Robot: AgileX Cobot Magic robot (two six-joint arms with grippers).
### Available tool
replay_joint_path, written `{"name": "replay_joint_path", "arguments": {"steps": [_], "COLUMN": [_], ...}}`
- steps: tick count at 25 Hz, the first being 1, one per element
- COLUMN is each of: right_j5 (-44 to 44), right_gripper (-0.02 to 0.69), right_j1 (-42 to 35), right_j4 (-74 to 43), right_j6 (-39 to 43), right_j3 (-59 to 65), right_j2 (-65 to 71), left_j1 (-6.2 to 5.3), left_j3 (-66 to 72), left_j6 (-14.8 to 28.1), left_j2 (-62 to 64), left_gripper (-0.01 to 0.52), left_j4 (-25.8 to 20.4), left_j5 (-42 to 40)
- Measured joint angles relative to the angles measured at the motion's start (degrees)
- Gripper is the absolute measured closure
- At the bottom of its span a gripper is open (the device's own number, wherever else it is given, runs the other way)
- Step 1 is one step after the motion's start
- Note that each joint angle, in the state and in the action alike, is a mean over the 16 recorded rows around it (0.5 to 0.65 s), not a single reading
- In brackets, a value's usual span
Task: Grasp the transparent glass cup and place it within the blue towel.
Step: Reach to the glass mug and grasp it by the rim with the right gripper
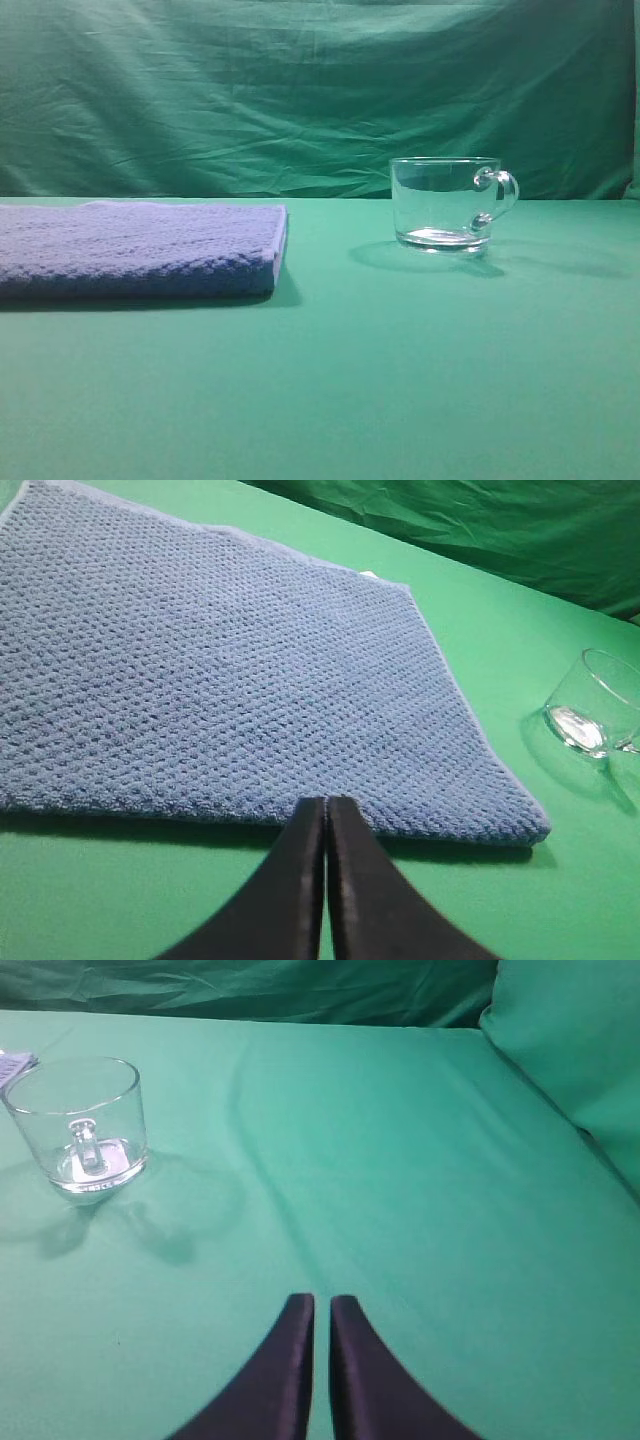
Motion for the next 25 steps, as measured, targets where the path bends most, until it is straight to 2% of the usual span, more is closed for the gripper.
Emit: {"name": "replay_joint_path", "arguments": {"steps": [25], "right_j5": [-0.6], "right_gripper": [0.616], "right_j1": [0.0], "right_j4": [0.1], "right_j6": [0.1], "right_j3": [0.0], "right_j2": [0.0], "left_j1": [0.00], "left_j3": [0.0], "left_j6": [0.0], "left_j2": [0.0], "left_gripper": [0.514], "left_j4": [0.0], "left_j5": [0.0]}}
